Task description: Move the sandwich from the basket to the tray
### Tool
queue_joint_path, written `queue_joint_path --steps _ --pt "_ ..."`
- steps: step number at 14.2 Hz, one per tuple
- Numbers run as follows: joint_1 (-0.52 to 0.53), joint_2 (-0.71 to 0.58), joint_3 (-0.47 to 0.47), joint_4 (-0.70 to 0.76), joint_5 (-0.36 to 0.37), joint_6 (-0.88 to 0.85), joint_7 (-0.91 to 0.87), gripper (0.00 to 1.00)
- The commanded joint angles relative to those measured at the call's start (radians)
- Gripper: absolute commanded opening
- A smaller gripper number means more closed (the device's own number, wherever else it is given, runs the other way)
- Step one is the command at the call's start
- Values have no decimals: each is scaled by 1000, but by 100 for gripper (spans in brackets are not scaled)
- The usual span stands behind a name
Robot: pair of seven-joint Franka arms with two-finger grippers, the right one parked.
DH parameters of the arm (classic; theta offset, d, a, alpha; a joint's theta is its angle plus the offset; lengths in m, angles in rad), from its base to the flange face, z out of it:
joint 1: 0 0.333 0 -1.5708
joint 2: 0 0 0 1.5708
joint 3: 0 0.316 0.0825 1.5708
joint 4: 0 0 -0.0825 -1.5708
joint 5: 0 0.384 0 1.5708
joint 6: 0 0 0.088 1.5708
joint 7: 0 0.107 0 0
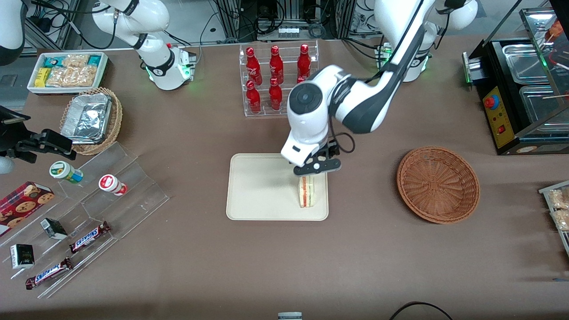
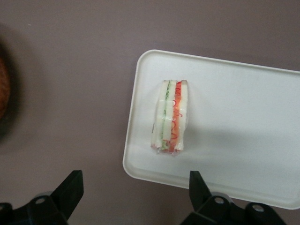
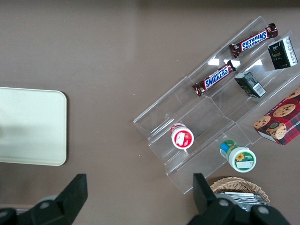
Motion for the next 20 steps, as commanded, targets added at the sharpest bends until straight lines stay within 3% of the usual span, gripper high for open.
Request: queue_joint_path --steps 1,8,14,16,20 --pt "28 -132 4 -15 17 -123 -17 100" --pt "195 -326 6 -17 19 -282 36 100" --pt "420 -452 4 -20 -9 -391 327 100" --pt "512 -481 4 -21 -65 -422 451 100" --pt "635 -515 3 -23 -99 -468 662 100"
